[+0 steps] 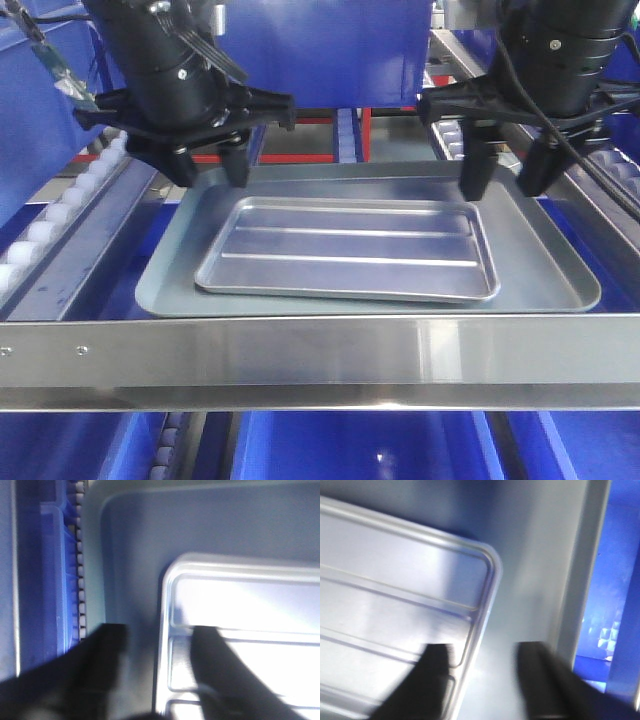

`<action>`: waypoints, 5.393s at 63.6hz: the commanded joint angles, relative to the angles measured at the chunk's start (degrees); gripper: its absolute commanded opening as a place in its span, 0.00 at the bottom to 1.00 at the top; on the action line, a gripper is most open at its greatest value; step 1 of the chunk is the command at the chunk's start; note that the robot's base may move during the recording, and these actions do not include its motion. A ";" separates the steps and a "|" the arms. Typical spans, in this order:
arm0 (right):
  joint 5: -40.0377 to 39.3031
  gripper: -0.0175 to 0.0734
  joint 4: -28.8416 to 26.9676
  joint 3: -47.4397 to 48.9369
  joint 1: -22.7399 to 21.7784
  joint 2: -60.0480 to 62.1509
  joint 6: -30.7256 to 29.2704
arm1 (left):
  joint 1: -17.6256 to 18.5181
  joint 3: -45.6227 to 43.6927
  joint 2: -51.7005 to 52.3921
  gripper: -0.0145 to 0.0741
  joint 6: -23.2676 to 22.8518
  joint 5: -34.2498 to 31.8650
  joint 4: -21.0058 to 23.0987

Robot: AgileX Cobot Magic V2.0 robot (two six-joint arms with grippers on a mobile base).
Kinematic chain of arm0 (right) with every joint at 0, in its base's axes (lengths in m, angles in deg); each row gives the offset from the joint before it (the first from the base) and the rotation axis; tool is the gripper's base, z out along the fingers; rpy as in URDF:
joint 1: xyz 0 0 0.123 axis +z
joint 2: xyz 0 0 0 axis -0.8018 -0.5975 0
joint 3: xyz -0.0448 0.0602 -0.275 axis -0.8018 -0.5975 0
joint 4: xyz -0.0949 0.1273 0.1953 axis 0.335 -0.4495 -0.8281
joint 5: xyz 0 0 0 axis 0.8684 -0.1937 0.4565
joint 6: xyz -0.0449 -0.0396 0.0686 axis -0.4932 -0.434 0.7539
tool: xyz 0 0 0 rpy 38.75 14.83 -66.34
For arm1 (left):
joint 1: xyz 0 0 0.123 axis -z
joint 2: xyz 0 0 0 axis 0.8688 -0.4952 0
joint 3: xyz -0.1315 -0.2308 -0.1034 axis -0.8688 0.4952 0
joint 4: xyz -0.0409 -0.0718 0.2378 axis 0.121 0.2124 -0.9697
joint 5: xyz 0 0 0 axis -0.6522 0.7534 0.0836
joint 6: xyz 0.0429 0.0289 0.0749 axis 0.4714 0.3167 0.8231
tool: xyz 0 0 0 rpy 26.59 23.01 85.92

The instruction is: Grab silver tray and stack on right shelf

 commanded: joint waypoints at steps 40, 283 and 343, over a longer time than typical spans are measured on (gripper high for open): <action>3.82 0.37 1.17 0.59 -0.32 20.64 -0.62 | 6.40 -3.82 16.63 0.44 17.88 17.06 5.16; -6.70 0.25 1.54 -38.85 -0.21 90.76 -5.17 | -33.00 80.74 106.72 0.05 41.66 -35.97 27.54; -42.26 0.25 -9.91 -71.26 -23.98 99.19 -19.00 | -33.00 80.74 106.72 0.05 41.66 -36.17 27.54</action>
